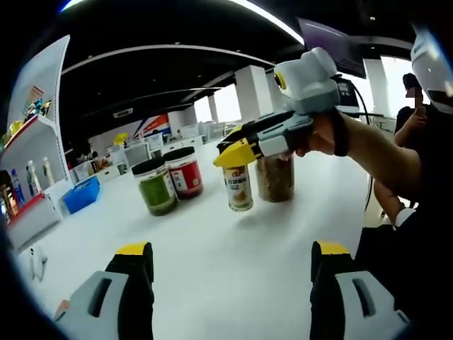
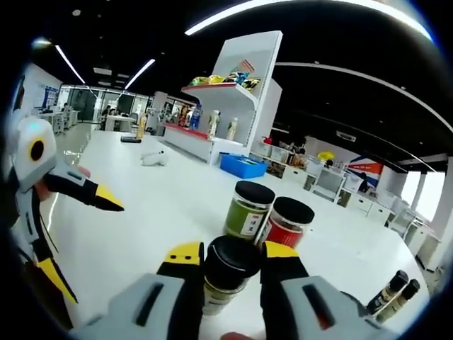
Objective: Pick up the mixed condiments and ingredients on the table and sort them into separate groups
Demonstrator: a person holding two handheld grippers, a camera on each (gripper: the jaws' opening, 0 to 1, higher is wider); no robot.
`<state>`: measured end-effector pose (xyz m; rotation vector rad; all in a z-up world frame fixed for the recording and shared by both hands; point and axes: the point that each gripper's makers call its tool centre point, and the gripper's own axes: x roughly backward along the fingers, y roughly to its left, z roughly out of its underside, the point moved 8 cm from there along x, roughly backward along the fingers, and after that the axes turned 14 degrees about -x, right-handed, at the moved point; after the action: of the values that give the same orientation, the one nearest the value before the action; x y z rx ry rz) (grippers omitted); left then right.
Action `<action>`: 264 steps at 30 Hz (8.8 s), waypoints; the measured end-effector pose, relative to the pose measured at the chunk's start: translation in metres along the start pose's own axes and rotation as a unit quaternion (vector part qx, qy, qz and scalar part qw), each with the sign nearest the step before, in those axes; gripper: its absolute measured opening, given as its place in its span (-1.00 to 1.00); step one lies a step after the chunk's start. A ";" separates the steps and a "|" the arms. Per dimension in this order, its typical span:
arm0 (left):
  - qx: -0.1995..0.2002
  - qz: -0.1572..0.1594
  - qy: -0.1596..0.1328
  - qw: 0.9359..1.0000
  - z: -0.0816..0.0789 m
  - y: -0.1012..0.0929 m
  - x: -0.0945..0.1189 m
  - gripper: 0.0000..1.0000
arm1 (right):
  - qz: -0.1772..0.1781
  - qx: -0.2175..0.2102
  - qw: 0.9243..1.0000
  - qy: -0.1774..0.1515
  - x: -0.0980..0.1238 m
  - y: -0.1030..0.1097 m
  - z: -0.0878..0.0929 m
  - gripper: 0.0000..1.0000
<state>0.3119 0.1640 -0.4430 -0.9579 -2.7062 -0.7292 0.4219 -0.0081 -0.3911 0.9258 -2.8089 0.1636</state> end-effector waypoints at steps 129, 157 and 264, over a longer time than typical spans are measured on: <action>-0.010 0.013 0.007 1.000 -0.010 0.001 -0.023 0.79 | 0.185 0.012 0.981 0.050 -0.020 -0.248 0.031 -0.42; -0.020 -0.008 -0.001 1.000 -0.020 0.003 -0.011 0.79 | 0.187 -0.053 0.971 -0.140 0.135 -0.218 -0.035 0.11; 0.078 0.053 -0.109 0.990 -0.120 -0.047 -0.179 0.35 | 0.097 -0.104 0.988 0.056 0.249 -0.143 0.077 0.90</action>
<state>0.4219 -0.0251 -0.4146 -1.1927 -2.8175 -0.4067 0.3006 -0.2788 -0.4086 0.5777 -2.7421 -0.0514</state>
